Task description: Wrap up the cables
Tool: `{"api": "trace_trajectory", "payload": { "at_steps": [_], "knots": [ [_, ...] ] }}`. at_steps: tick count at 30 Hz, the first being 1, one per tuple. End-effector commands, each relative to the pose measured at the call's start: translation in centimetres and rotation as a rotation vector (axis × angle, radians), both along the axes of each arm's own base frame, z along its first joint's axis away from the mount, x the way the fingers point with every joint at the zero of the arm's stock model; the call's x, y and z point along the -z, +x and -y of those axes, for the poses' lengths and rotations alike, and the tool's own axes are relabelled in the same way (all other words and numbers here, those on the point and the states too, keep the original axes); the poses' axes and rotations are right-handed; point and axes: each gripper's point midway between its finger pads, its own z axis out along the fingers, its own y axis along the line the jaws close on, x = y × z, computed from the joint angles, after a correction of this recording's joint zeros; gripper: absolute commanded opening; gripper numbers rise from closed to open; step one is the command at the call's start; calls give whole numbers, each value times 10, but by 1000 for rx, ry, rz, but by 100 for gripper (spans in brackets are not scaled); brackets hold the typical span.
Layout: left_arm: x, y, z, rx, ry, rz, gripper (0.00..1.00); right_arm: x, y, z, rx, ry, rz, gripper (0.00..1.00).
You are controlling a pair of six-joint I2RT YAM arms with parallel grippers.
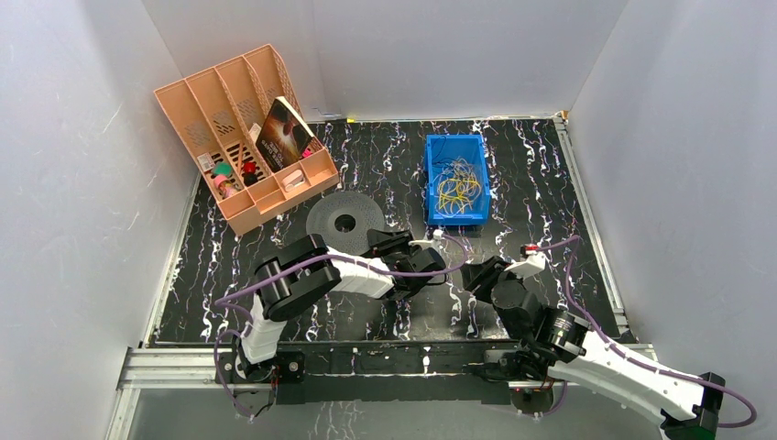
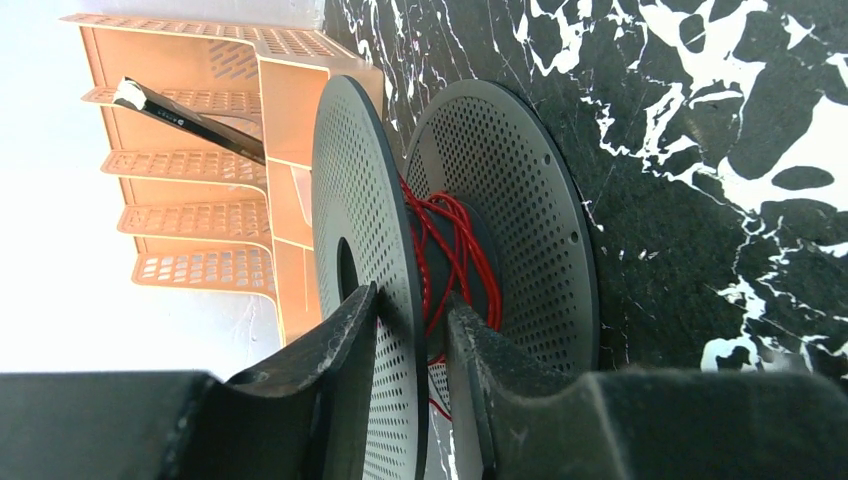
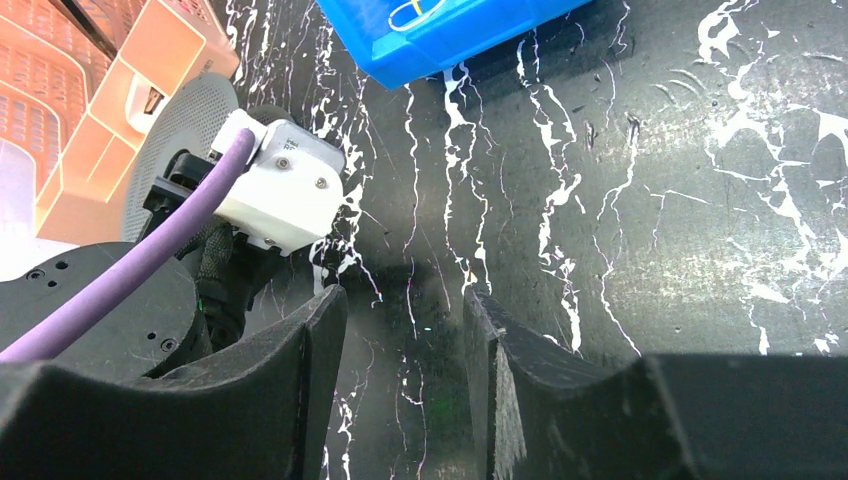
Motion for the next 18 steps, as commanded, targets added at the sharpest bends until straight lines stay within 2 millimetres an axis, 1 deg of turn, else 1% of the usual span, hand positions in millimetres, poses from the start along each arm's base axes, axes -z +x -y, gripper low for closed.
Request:
{"api": "trace_trajectory", "payload": {
  "at_steps": [1,3,6,11,18],
  "knots": [
    [20,-6,-7,-16,-9,-35,30,-7,3,0,20,21,13,55],
    [23,-7,-8,-16,-13,-38,36,-7,3,0,20,24,13,55],
    [27,-8,-10,-21,-17,-43,42,-7,3,0,20,22,13,55],
    [28,-9,-11,-28,-29,-44,47,-5,3,0,18,20,10,56],
    [23,-10,-6,-28,-64,-34,55,-5,2,-1,15,20,7,56]
  ]
}}
